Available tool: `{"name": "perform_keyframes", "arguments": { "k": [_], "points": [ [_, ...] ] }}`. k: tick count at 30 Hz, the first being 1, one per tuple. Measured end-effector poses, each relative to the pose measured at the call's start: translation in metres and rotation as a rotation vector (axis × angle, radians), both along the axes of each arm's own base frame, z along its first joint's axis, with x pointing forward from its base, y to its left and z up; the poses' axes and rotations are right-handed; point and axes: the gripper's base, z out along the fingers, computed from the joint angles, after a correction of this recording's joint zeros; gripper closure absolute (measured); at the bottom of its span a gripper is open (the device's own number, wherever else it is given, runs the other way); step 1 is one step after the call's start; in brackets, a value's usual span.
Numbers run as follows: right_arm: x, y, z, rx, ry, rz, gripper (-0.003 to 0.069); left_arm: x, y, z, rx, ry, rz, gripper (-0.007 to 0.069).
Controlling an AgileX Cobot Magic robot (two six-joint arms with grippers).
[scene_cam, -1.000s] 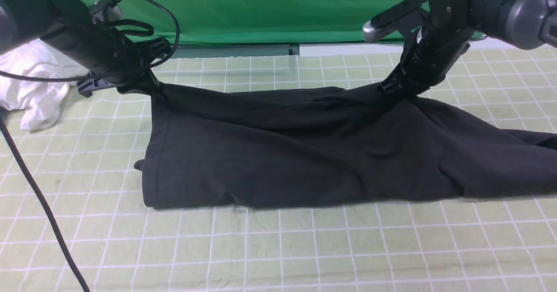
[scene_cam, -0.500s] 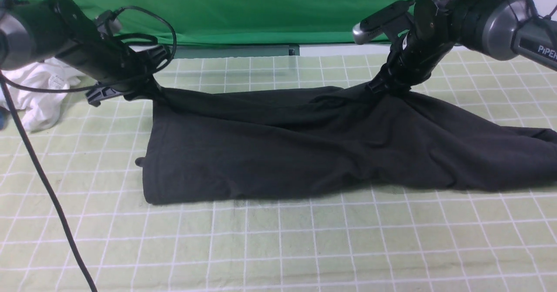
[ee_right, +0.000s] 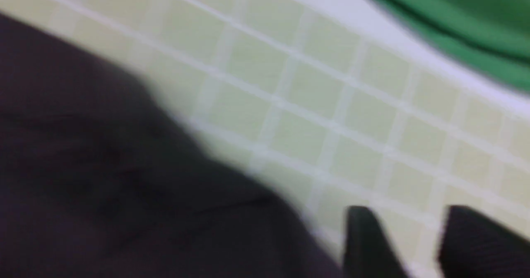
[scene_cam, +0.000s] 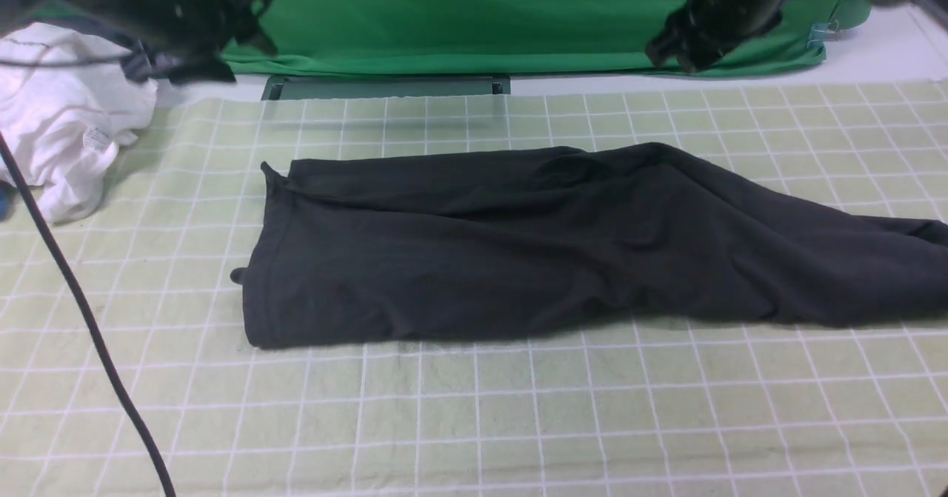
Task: Fold a long-sleeved shirt over a green coffee tablecloth.
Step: 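Fold the black garment in half by bringing its near edge over to the far edge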
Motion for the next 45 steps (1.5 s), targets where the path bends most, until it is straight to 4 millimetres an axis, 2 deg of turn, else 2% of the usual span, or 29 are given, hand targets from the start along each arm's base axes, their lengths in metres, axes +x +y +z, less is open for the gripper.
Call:
{"name": "perform_keyframes", "arguments": {
  "k": [1, 2, 5, 7, 8, 10, 12, 14, 20, 24, 27, 29, 32, 34, 36, 39, 41, 42, 45],
  "points": [
    [-0.004, 0.005, 0.003, 0.059, 0.039, 0.015, 0.0536, 0.001, 0.000, 0.008, 0.002, -0.015, -0.006, 0.0127],
    [-0.007, 0.009, 0.004, 0.110, 0.065, 0.028, 0.0578, 0.000, -0.001, 0.013, -0.001, -0.022, -0.013, 0.0118],
    [-0.017, 0.025, -0.006, 0.223, 0.171, 0.074, 0.0639, -0.002, -0.005, 0.022, -0.004, -0.013, -0.051, 0.0109],
    [-0.024, 0.036, -0.023, 0.230, 0.243, 0.105, 0.0651, -0.005, -0.006, 0.022, -0.003, 0.025, -0.085, 0.0118],
    [-0.024, 0.036, -0.025, 0.230, 0.251, 0.104, 0.0652, -0.006, -0.007, 0.021, -0.004, 0.030, -0.087, 0.0118],
    [-0.035, 0.046, -0.061, 0.194, 0.369, 0.139, 0.0654, -0.009, -0.007, 0.018, 0.010, 0.082, -0.112, 0.0145],
    [-0.037, 0.049, -0.072, 0.185, 0.389, 0.148, 0.0654, -0.010, -0.007, 0.017, 0.012, 0.090, -0.115, 0.0157],
    [-0.033, 0.054, -0.095, 0.180, 0.389, 0.157, 0.0654, -0.010, -0.007, 0.017, 0.012, 0.094, -0.119, 0.0189],
    [-0.018, 0.064, -0.119, 0.207, 0.280, 0.160, 0.0654, -0.011, -0.007, 0.017, 0.014, 0.095, -0.121, 0.0239],
    [-0.007, 0.069, -0.132, 0.233, 0.190, 0.147, 0.0656, -0.011, -0.007, 0.017, 0.012, 0.094, -0.121, 0.0246],
    [0.005, 0.068, -0.134, 0.252, 0.074, 0.135, 0.0656, -0.010, -0.007, 0.017, 0.010, 0.092, -0.120, 0.0246],
    [0.019, 0.064, -0.130, 0.265, -0.066, 0.122, 0.0656, -0.010, -0.007, 0.017, 0.010, 0.092, -0.119, 0.0246],
    [0.038, 0.046, -0.118, 0.306, -0.210, 0.056, 0.0653, -0.012, -0.009, 0.017, -0.010, 0.115, -0.133, 0.0246],
    [0.043, 0.037, -0.112, 0.319, -0.213, 0.023, 0.0652, -0.014, -0.010, 0.017, -0.016, 0.130, -0.142, 0.0246],
    [0.045, 0.020, -0.094, 0.332, -0.142, -0.020, 0.0650, -0.018, -0.011, 0.015, -0.016, 0.177, -0.163, 0.0252],
    [0.036, 0.016, -0.072, 0.338, -0.005, 0.011, 0.0650, -0.022, -0.010, 0.012, 0.000, 0.226, -0.189, 0.0279],
    [0.025, 0.021, -0.065, 0.347, 0.094, 0.052, 0.0650, -0.024, -0.011, 0.012, 0.008, 0.237, -0.207, 0.0311],
    [0.014, 0.029, -0.064, 0.346, 0.179, 0.096, 0.0650, -0.024, -0.011, 0.011, 0.015, 0.240, -0.220, 0.0354],
    [-0.004, 0.051, -0.070, 0.318, 0.303, 0.182, 0.0650, -0.025, -0.011, 0.012, 0.020, 0.240, -0.230, 0.0442]
  ]
}}
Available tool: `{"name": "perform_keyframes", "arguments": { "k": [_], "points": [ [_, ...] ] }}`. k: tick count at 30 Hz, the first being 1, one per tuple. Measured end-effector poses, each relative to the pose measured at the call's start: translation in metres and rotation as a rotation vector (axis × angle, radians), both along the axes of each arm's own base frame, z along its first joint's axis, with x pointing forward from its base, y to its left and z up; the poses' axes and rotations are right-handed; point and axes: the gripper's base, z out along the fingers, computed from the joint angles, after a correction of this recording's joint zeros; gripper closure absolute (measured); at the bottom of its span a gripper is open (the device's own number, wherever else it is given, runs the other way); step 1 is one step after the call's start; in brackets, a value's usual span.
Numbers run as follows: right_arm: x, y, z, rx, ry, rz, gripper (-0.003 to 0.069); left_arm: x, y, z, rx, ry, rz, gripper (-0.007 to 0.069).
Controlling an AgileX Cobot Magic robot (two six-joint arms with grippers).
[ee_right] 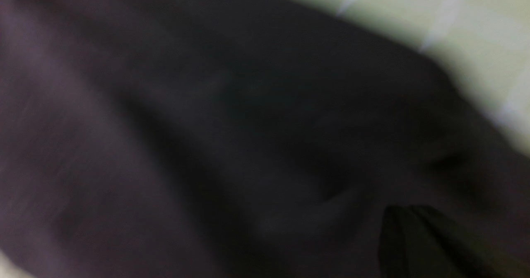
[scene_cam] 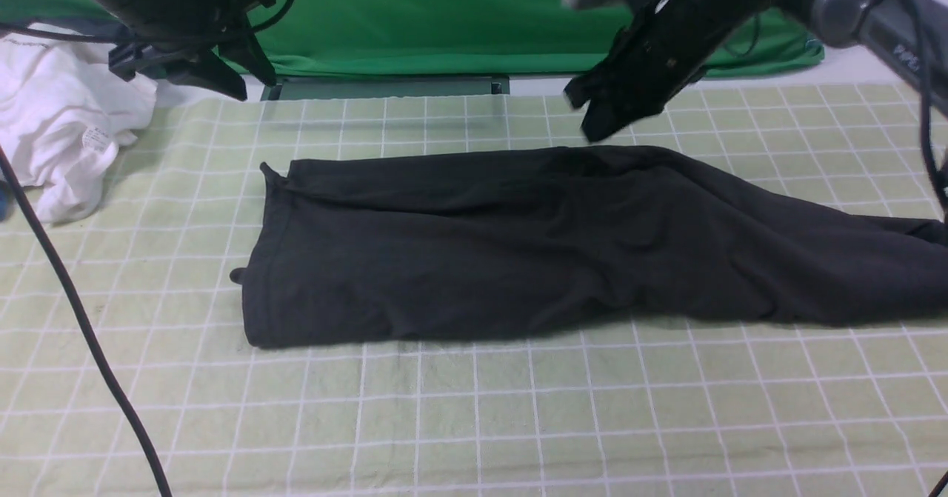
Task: Fold a long-sleeved shirt over a green coffee tablecloth.
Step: 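Fold the black garment in half by bringing its near edge over to the far edge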
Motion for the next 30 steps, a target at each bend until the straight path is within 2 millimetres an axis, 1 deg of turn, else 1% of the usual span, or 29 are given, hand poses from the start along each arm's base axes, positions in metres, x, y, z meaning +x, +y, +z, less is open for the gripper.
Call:
{"name": "perform_keyframes", "arguments": {
  "k": [1, 2, 3, 4, 5, 8, 10, 11, 12, 13, 14, 17, 18, 20, 22, 25, 30],
  "points": [
    [-0.001, 0.002, -0.001, -0.001, 0.005, 0.007, 0.0650, 0.000, 0.000, 0.000, 0.000, 0.000, 0.000, 0.0456],
    [-0.005, 0.009, -0.004, -0.005, 0.024, 0.030, 0.0650, 0.000, 0.000, 0.000, 0.000, 0.000, -0.001, 0.0485],
    [-0.012, 0.024, -0.012, -0.012, 0.045, 0.069, 0.0650, 0.000, 0.000, 0.000, 0.002, -0.002, -0.004, 0.0538],
    [-0.012, 0.026, -0.013, -0.012, 0.047, 0.071, 0.0650, 0.000, 0.000, 0.000, 0.002, -0.002, -0.004, 0.0545],
    [-0.017, 0.037, -0.022, -0.018, 0.063, 0.098, 0.0650, 0.000, 0.000, 0.000, 0.003, -0.002, -0.006, 0.0589],
    [-0.021, 0.054, -0.039, -0.026, 0.078, 0.128, 0.0650, 0.000, 0.000, 0.000, 0.005, -0.004, -0.010, 0.0613],
    [-0.020, 0.058, -0.049, -0.025, 0.074, 0.126, 0.0650, 0.000, 0.000, 0.000, 0.006, -0.004, -0.013, 0.0615],
    [-0.020, 0.058, -0.050, -0.025, 0.074, 0.124, 0.0650, 0.000, 0.000, 0.000, 0.006, -0.004, -0.013, 0.0615],
    [-0.016, 0.060, -0.059, -0.022, 0.065, 0.110, 0.0655, 0.000, 0.000, 0.000, 0.004, -0.003, -0.014, 0.0614],
    [-0.016, 0.060, -0.059, -0.021, 0.061, 0.107, 0.0655, 0.000, 0.000, 0.000, 0.004, -0.003, -0.014, 0.0613],
    [-0.013, 0.061, -0.064, -0.017, 0.044, 0.094, 0.0657, 0.000, 0.000, 0.000, 0.006, -0.004, -0.015, 0.0613],
    [-0.004, 0.064, -0.070, 0.010, -0.029, 0.058, 0.0657, 0.000, 0.000, 0.000, 0.007, -0.004, -0.017, 0.0613],
    [-0.003, 0.064, -0.070, 0.014, -0.037, 0.054, 0.0657, 0.000, 0.000, 0.000, 0.007, -0.004, -0.017, 0.0613],
    [0.011, 0.067, -0.071, 0.059, -0.171, -0.006, 0.0657, 0.000, 0.000, 0.000, 0.007, -0.004, -0.017, 0.0613],
    [0.020, 0.066, -0.068, 0.084, -0.250, -0.051, 0.0659, 0.000, 0.000, 0.000, 0.010, -0.008, -0.022, 0.0613],
    [0.026, 0.061, -0.067, 0.084, -0.289, -0.070, 0.0662, 0.000, 0.000, 0.000, 0.014, -0.009, -0.030, 0.0613],
    [0.028, 0.053, -0.062, 0.077, -0.284, -0.079, 0.0662, 0.000, 0.000, 0.000, 0.016, -0.010, -0.035, 0.0613]
  ]
}}
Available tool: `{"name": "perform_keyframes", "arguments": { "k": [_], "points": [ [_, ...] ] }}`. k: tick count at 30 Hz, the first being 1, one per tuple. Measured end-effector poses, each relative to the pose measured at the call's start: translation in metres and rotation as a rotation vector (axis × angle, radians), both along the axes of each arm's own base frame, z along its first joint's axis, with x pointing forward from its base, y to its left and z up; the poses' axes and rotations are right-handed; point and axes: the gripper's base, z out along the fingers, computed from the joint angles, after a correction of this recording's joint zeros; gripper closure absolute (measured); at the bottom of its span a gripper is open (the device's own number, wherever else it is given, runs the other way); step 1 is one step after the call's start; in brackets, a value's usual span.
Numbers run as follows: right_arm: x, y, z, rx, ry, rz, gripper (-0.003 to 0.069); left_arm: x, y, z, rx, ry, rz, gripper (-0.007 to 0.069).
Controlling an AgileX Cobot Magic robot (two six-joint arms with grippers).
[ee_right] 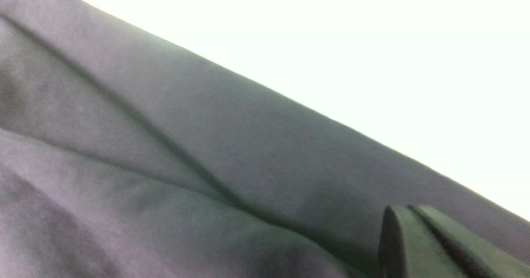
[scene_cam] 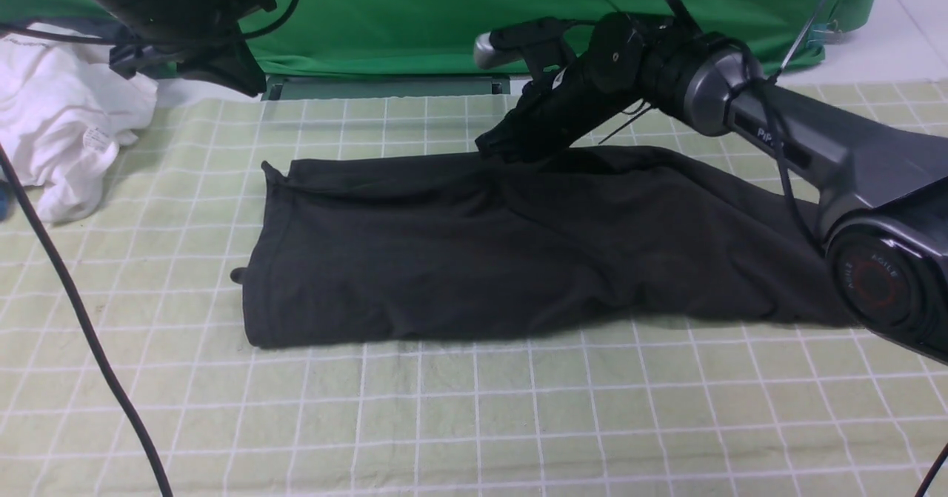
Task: Fold a long-sleeved shirt over a green coffee tablecloth.
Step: 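Fold the black garment in half by bringing its near edge over to the far edge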
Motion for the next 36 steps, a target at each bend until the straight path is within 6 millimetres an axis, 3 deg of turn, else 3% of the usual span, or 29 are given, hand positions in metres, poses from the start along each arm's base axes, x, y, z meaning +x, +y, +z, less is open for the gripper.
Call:
{"name": "perform_keyframes", "arguments": {
  "k": [6, 7, 15, 19, 23, 29, 36],
  "points": [
    [-0.008, -0.027, 0.046, -0.047, 0.038, 0.038, 0.0662, -0.001, -0.002, -0.005, 0.001, 0.015, -0.008, 0.0612],
    [-0.012, -0.034, 0.062, -0.067, 0.039, 0.057, 0.0662, -0.002, -0.005, -0.010, 0.002, 0.031, -0.021, 0.0612],
    [-0.037, -0.089, 0.130, -0.187, 0.098, 0.060, 0.0660, -0.030, -0.048, -0.072, 0.018, 0.255, -0.165, 0.0612],
    [-0.042, -0.118, 0.159, -0.192, 0.070, -0.010, 0.0660, -0.038, -0.069, -0.090, 0.042, 0.296, -0.216, 0.0612],
    [-0.053, -0.138, 0.188, -0.184, 0.023, -0.074, 0.0660, -0.026, -0.078, -0.105, 0.065, 0.212, -0.192, 0.0612],
    [-0.084, -0.150, 0.214, -0.203, -0.001, -0.087, 0.0660, -0.006, -0.075, -0.133, 0.093, 0.116, -0.109, 0.0612],
    [-0.100, -0.158, 0.226, -0.249, -0.020, -0.100, 0.0660, 0.031, -0.067, -0.126, 0.171, -0.258, 0.010, 0.0612]
  ]
}}
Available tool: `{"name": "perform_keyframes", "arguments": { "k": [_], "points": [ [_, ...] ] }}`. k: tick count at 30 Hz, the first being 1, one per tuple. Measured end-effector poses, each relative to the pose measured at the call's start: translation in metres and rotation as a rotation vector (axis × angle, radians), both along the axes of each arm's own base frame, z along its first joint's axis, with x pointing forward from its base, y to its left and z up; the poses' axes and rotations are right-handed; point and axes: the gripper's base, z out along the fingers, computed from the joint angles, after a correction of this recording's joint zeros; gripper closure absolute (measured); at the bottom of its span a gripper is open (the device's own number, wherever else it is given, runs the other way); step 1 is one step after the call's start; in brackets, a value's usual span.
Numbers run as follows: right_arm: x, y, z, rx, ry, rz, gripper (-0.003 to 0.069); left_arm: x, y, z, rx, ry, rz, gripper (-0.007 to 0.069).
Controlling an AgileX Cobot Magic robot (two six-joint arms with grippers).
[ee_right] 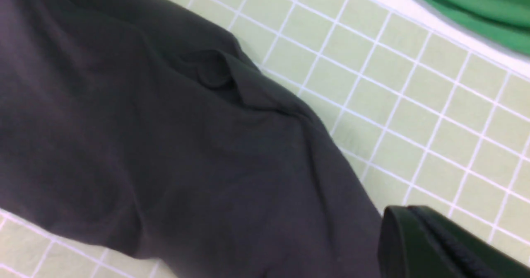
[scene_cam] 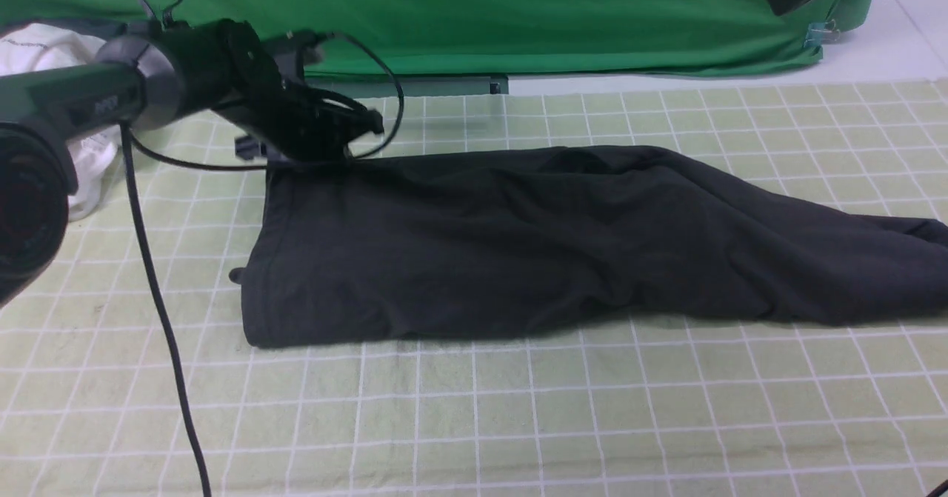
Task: Fold a long-sleeved shirt over a green coffee tablecloth.
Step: 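Fold the black garment in half by bringing its near edge over to the far edge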
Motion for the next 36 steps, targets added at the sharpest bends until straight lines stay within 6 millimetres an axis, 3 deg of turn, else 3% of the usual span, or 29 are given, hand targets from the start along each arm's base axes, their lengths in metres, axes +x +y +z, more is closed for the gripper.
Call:
{"name": "perform_keyframes", "arguments": {
  "k": [5, 10, 12, 17, 20, 24, 26, 29, 36],
  "points": [
    [0.000, -0.004, 0.001, -0.023, -0.009, -0.011, 0.0659, 0.008, -0.001, 0.031, 0.007, -0.048, -0.026, 0.0612],
    [-0.003, -0.016, -0.007, -0.035, 0.025, -0.038, 0.0652, -0.004, 0.000, 0.071, 0.076, 0.040, -0.106, 0.0612],
    [-0.006, -0.024, -0.018, -0.045, 0.069, -0.056, 0.0652, -0.014, 0.002, 0.091, 0.112, 0.074, -0.131, 0.0612],
    [0.000, -0.031, -0.050, -0.060, 0.128, -0.063, 0.0640, -0.027, 0.003, 0.116, 0.120, 0.089, -0.145, 0.0612],
    [0.011, -0.025, -0.067, -0.041, 0.148, -0.009, 0.0613, -0.028, 0.002, 0.115, 0.110, 0.095, -0.146, 0.0612],
    [0.042, -0.002, -0.118, 0.018, 0.217, 0.126, 0.0486, -0.025, -0.001, 0.110, 0.068, 0.104, -0.145, 0.0612],
    [0.054, 0.006, -0.132, 0.017, 0.215, 0.181, 0.0440, -0.023, -0.002, 0.107, 0.055, 0.096, -0.141, 0.0612],
    [0.078, 0.021, -0.160, -0.003, 0.192, 0.297, 0.0408, -0.020, -0.004, 0.103, 0.030, 0.092, -0.135, 0.0612],
    [0.097, 0.039, -0.181, -0.028, 0.135, 0.377, 0.0404, -0.019, -0.005, 0.100, 0.015, 0.099, -0.134, 0.0612]
  ]
}}
